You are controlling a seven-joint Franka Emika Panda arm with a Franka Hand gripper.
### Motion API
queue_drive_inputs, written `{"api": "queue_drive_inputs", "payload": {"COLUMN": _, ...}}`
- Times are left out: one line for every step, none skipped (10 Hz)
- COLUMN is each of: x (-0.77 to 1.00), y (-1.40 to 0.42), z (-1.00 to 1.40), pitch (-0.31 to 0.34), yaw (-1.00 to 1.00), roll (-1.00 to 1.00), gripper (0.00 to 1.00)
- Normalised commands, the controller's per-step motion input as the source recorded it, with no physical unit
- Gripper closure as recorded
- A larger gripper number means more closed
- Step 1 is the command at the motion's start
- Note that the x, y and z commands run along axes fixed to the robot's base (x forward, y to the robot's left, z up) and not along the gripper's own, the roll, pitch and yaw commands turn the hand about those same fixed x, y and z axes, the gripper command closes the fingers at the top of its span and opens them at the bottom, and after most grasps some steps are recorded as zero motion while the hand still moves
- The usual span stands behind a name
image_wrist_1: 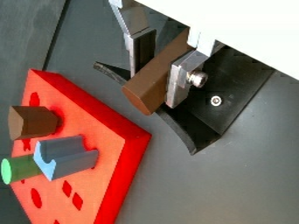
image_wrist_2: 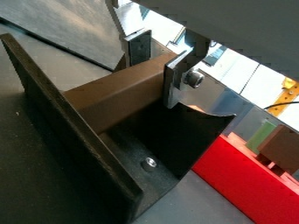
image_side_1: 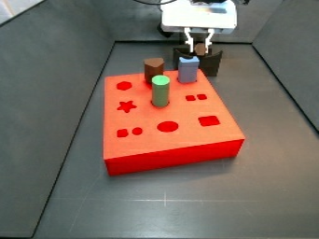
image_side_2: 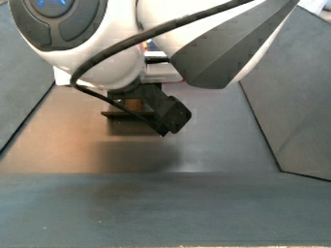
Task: Pick up the hexagon object. Move up. Place the hexagon object on the fixture. Regrasp the hexagon object. Move to above the board. Insert the hexagon object.
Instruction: Place the hexagon object on the fixture, then regrasp the hexagon object.
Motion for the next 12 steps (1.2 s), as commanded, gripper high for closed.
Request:
{"api": "queue_drive_inputs", "payload": {"x": 0.06, "y": 0.07, "z": -0.29, "pitch": 0.000, "yaw": -0.13, "roll": -0.03, "gripper": 1.00}}
{"api": "queue_drive_inputs", "payload": {"x": 0.06, "y": 0.07, "z": -0.29, "pitch": -0.002, "yaw": -0.13, "roll": -0.03, "gripper": 1.00}}
{"api": "queue_drive_inputs", "payload": {"x": 0.06, "y": 0.07, "z": -0.29, "pitch": -0.003, "yaw": -0.11, "roll": -0.03, "gripper": 1.00}}
{"api": "queue_drive_inputs", "payload": {"x": 0.06, "y": 0.07, "z": -0.30, "pitch": -0.003, "yaw": -0.10, "roll": -0.03, "gripper": 1.00}}
{"api": "queue_drive_inputs", "payload": {"x": 0.00, "y": 0.00, "z": 0.00, "pitch": 0.000, "yaw": 0.00, "roll": 0.00, "gripper": 0.00}}
{"api": "queue_drive_inputs", "payload": {"x": 0.00, "y": 0.00, "z": 1.00, "pitch": -0.023, "yaw": -0.06, "roll": 0.02, "gripper": 0.00}}
{"api": "queue_drive_inputs", "payload": {"x": -0.01, "y": 0.00, "z": 1.00, "pitch": -0.017, "yaw": -0.05, "roll": 0.02, "gripper": 0.00}}
{"api": "queue_drive_inputs", "payload": {"x": -0.02, "y": 0.01, "z": 1.00, "pitch": -0.020, "yaw": -0.03, "roll": 0.03, "gripper": 0.00}}
{"api": "queue_drive_inputs", "payload": {"x": -0.03, "y": 0.00, "z": 1.00, "pitch": -0.033, "yaw": 0.00, "roll": 0.04, "gripper": 0.00}}
{"api": "queue_drive_inputs", "payload": {"x": -0.05, "y": 0.00, "z": 1.00, "pitch": -0.035, "yaw": 0.01, "roll": 0.03, "gripper": 0.00}}
{"api": "queue_drive_inputs", "payload": {"x": -0.05, "y": 0.01, "z": 0.89, "pitch": -0.038, "yaw": 0.02, "roll": 0.02, "gripper": 0.00}}
{"api": "queue_drive_inputs", "payload": {"x": -0.05, "y": 0.00, "z": 0.70, "pitch": -0.037, "yaw": 0.03, "roll": 0.01, "gripper": 0.00}}
